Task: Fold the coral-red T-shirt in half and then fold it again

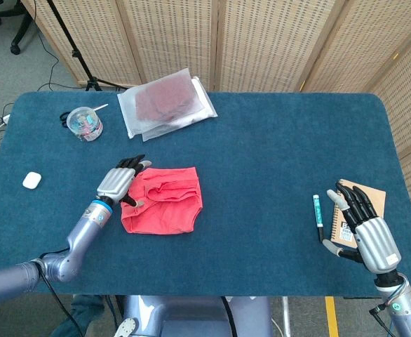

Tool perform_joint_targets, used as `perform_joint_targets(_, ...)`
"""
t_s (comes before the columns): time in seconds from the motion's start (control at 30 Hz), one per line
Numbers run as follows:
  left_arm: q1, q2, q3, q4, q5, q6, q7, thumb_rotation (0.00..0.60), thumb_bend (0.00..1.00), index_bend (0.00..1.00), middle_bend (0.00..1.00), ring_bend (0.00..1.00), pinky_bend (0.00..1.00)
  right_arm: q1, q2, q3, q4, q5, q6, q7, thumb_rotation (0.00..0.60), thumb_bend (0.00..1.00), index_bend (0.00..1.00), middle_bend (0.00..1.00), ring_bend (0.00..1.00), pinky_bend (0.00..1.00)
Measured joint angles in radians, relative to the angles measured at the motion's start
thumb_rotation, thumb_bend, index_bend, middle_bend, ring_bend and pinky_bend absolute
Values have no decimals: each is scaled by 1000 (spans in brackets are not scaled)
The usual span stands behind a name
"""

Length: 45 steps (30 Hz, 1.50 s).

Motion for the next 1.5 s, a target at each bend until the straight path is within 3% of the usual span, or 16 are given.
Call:
perform_joint_targets(0.3,-5,-89,-13,126,60,-10,-71,600,231,92,0,0,0,3,-5,0,5,5,-12,-5,600,0,0,0,0,0)
perform_joint_targets(0.5,-23,-110,-22,143,56,-29,-58,600,328,181,0,0,0,4,-5,1,7,6,-12,-2,600,0,0,0,0,0)
perform_joint_targets(0.67,-39,-127,-27,151,37,-39,-26,600,369,346,0,0,0,4,-5,1,7,7,-12,-1,600,0,0,0,0,0)
perform_joint_targets(0.97,-46,-148,-22,151,9,-27,25,600,484,542,0,0,0,1,-2,2,7,6,-5,2,600,0,0,0,0,0)
perform_joint_targets(1.1,-38,-146,-26,139,27,4,20,600,546,590,0,0,0,0,0,3,5,3,-1,4,600,0,0,0,0,0)
perform_joint_targets(1.5,-20,-107,-37,45,52,46,23,600,576,686,0,0,0,-1,1,0,1,-2,1,-1,600,0,0,0,0,0)
